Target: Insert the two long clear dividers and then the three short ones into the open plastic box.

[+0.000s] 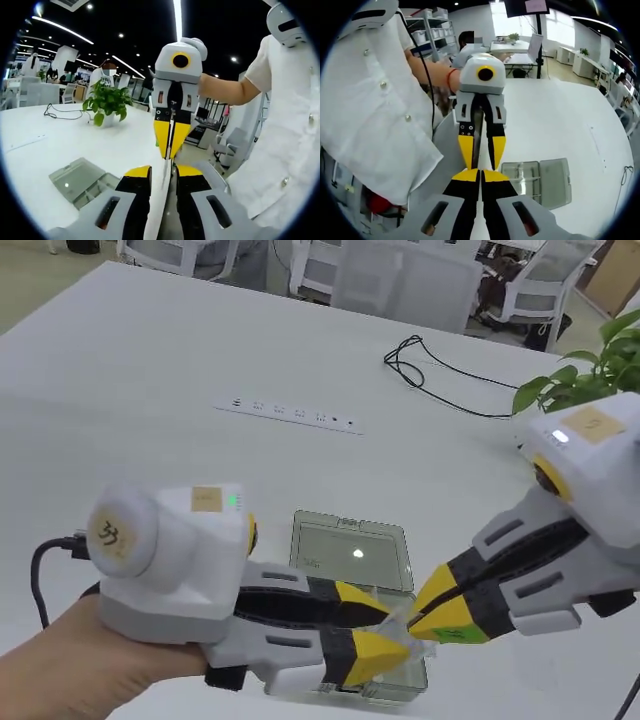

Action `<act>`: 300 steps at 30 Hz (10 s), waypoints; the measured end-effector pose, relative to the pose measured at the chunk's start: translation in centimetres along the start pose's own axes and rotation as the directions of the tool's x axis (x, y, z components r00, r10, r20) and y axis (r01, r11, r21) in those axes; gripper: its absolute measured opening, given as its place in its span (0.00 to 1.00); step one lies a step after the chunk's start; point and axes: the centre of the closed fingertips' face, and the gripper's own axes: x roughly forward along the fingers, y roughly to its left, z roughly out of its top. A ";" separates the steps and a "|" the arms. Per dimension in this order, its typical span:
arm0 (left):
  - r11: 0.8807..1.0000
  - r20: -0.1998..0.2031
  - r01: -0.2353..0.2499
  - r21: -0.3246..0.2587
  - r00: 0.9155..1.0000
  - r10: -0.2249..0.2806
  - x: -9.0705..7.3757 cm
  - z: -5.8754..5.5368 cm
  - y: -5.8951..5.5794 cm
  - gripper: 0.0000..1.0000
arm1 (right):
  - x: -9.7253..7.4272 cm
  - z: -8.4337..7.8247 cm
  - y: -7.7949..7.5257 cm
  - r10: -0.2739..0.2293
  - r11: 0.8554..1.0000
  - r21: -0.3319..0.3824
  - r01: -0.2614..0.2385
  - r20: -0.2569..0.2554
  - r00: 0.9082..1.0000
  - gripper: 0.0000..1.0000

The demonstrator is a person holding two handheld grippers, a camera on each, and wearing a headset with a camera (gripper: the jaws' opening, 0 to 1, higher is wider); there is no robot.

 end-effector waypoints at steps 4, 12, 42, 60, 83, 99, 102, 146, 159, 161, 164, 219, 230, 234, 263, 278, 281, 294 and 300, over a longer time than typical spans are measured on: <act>1.000 -0.002 -0.020 0.001 1.000 0.020 -0.4 -0.3 0.3 0.20 | 0.0 -0.1 -0.2 -0.004 1.000 0.000 0.004 -0.006 1.000 0.03; 0.997 -0.009 -0.074 0.002 0.997 0.074 -1.5 -1.1 1.2 0.27 | 0.1 -0.4 -0.9 -0.018 1.000 0.006 0.018 -0.021 1.000 0.03; 0.962 -0.099 -0.264 0.070 0.958 0.270 -4.7 -5.7 5.8 0.78 | 3.4 -4.6 -8.2 -0.122 0.991 0.041 0.127 -0.106 0.987 0.03; 0.952 -0.131 -0.299 0.064 0.943 0.306 -5.1 -7.1 7.1 0.99 | 6.8 -8.7 -11.1 -0.137 0.982 0.123 0.145 -0.067 0.988 0.03; 0.955 -0.130 -0.294 0.041 0.946 0.297 -4.7 -7.3 7.1 0.98 | 8.0 -9.3 -10.5 -0.141 0.990 -0.006 0.141 -0.103 0.985 0.03; 0.958 -0.141 -0.283 0.040 0.948 0.286 -4.6 -7.6 7.2 0.99 | 9.4 -9.9 -10.7 -0.130 0.991 -0.011 0.130 -0.145 0.981 0.03; 0.959 -0.143 -0.281 0.041 0.948 0.284 -4.6 -7.6 7.2 0.99 | 9.9 -10.3 -10.9 -0.125 0.992 -0.015 0.124 -0.166 0.978 0.03; 0.959 -0.145 -0.282 0.044 0.947 0.285 -4.7 -7.5 7.5 0.99 | 12.0 -12.6 -11.1 -0.125 0.992 -0.065 0.111 -0.297 0.947 0.03; 0.956 -0.144 -0.289 0.051 0.945 0.293 -4.8 -7.1 7.1 0.98 | 10.8 -11.9 -11.4 -0.166 0.986 -0.046 0.159 -0.259 0.951 0.10; 0.956 -0.145 -0.290 0.054 0.945 0.295 -4.9 -7.1 7.1 0.98 | 10.4 -11.5 -11.5 -0.175 0.984 -0.023 0.174 -0.233 0.957 0.11; 0.955 -0.146 -0.290 0.054 0.944 0.295 -4.9 -7.0 7.0 0.98 | 9.5 -10.9 -11.5 -0.194 0.980 0.005 0.199 -0.200 0.960 0.12; 0.947 -0.167 -0.314 0.065 0.932 0.321 -5.6 -6.7 7.0 1.00 | -4.7 -23.4 -8.1 -0.332 0.896 0.216 0.388 -0.252 0.909 0.52; 0.943 -0.177 -0.328 0.053 0.926 0.332 -5.9 -7.0 7.5 1.00 | -3.8 -28.9 -7.7 -0.239 0.935 0.149 0.322 -0.405 0.882 0.53; 0.943 -0.181 -0.329 0.052 0.925 0.333 -5.9 -7.1 7.6 1.00 | -3.4 -30.2 -7.8 -0.222 0.947 0.111 0.301 -0.451 0.864 0.52; 0.940 -0.184 -0.337 0.045 0.922 0.340 -6.2 -7.0 7.9 1.00 | -2.7 -34.0 -9.2 -0.209 0.957 0.070 0.283 -0.513 0.833 0.40; 0.939 -0.181 -0.339 0.050 0.922 0.342 -6.4 -7.0 7.9 1.00 | -2.6 -34.2 -9.3 -0.210 0.957 0.063 0.284 -0.526 0.824 0.33; 0.939 -0.180 -0.341 0.051 0.921 0.344 -6.5 -7.0 7.8 1.00 | -2.6 -34.2 -9.4 -0.215 0.955 0.059 0.289 -0.531 0.820 0.33; 0.940 -0.166 -0.336 0.059 0.925 0.341 -6.6 -6.5 7.7 1.00 | -3.2 -31.0 -9.7 -0.292 0.940 0.014 0.342 -0.489 0.822 0.33; 0.939 -0.162 -0.338 0.056 0.925 0.343 -6.6 -6.3 7.8 0.99 | -3.5 -28.0 -9.8 -0.338 0.928 -0.012 0.372 -0.449 0.827 0.33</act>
